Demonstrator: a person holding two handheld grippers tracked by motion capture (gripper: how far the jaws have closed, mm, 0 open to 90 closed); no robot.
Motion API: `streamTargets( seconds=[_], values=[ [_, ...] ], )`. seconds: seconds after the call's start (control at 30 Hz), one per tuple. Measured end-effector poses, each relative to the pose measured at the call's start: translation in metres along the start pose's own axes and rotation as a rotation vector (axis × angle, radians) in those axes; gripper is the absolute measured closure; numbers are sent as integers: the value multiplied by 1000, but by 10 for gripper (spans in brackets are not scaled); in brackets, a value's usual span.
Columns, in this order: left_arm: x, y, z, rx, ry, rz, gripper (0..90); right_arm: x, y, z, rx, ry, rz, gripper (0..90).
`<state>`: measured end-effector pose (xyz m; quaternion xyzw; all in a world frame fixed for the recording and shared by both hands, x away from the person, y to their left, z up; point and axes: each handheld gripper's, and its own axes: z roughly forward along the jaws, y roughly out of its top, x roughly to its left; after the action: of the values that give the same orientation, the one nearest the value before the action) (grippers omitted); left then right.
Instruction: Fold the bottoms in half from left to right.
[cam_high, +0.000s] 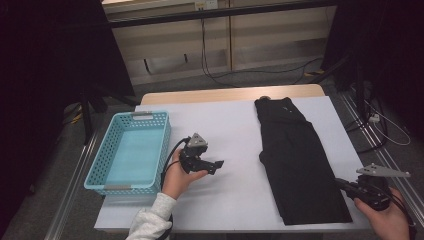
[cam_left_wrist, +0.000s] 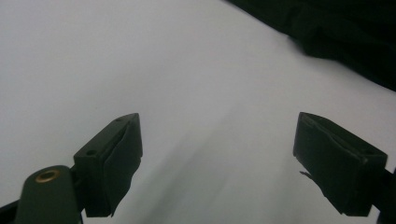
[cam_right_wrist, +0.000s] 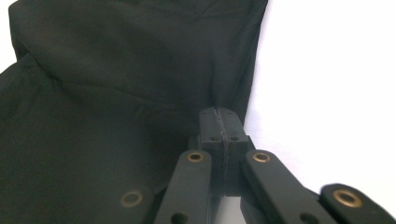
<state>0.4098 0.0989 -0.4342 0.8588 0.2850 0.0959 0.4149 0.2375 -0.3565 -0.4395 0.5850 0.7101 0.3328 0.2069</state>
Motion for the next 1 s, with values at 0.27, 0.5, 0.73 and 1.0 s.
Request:
streamTargets(
  seconds=[0.27,0.5,0.73,1.0],
  values=[
    [-1,0,0,5,-1,3,155,0,1,0,7,-6,-14,900],
    [-1,0,1,7,0,4,155,-1,1,0,11,-10,-15,900],
    [0,0,0,5,-2,3,154,0,0,1,18,-26,-29,900],
    [0,0,0,4,-3,0,154,-1,0,1,20,-30,-29,900]
  ],
)
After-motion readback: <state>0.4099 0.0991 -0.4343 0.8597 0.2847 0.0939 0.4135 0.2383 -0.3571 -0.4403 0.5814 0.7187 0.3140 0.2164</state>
